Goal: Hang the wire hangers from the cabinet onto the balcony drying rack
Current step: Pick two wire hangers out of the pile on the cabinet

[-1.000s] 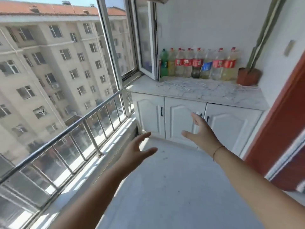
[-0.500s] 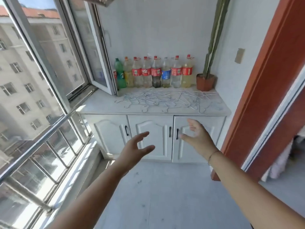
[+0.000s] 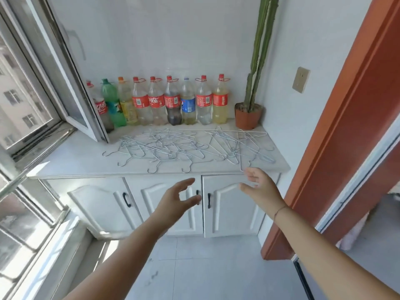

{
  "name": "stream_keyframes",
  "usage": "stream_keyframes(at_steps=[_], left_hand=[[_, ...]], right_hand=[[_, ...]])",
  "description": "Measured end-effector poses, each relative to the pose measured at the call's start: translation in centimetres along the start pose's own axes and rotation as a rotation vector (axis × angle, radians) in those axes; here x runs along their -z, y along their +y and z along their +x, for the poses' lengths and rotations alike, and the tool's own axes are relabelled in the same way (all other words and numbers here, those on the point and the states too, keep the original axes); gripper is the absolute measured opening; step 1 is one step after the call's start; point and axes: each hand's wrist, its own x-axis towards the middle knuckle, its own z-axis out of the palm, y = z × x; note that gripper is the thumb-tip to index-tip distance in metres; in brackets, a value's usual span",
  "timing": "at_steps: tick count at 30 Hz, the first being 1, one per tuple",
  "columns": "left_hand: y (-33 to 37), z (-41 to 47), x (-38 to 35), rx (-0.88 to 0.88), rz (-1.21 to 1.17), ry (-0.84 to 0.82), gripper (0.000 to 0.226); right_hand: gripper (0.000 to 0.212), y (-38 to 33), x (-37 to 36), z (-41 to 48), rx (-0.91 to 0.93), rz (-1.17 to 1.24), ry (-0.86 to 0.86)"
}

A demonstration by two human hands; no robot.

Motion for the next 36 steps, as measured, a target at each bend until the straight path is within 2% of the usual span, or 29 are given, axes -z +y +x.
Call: stream_keyframes(at_steps=[9, 21, 28, 30, 34, 36], left_hand=[[0.0, 15.3, -4.4, 0.058, -0.089, 0.026, 0.048], [-4.3, 30.0, -5.6, 0.140, -0.060, -0.041, 0.053], [-6.5, 38.2, -5.0, 0.192, -0.045, -0.118, 0.050], [-7.3, 39.7, -5.1, 0.215, -0.037, -0.150, 0.050], [-8.7, 41.7, -5.9, 0.262, -0.041, -0.201, 0.049], [-9.2, 42.6, -6.4, 0.278, -0.044, -0.215, 0.048]], right_hand=[[0.035, 5.0, 2.3, 16.2, -0.062, -0.049, -0.025], [0.035, 13.0, -0.8, 30.8, -0.244, -0.246, -0.081], [0.013, 16.2, -2.4, 36.7, -0.323, -0.421, -0.146], [0.025, 17.4, -2.8, 37.9, -0.322, -0.482, -0.168], [0.006, 19.4, -3.1, 39.2, -0.380, -0.602, -0.196], [0.008, 20.2, -3.3, 39.9, -0.395, -0.630, -0.212]])
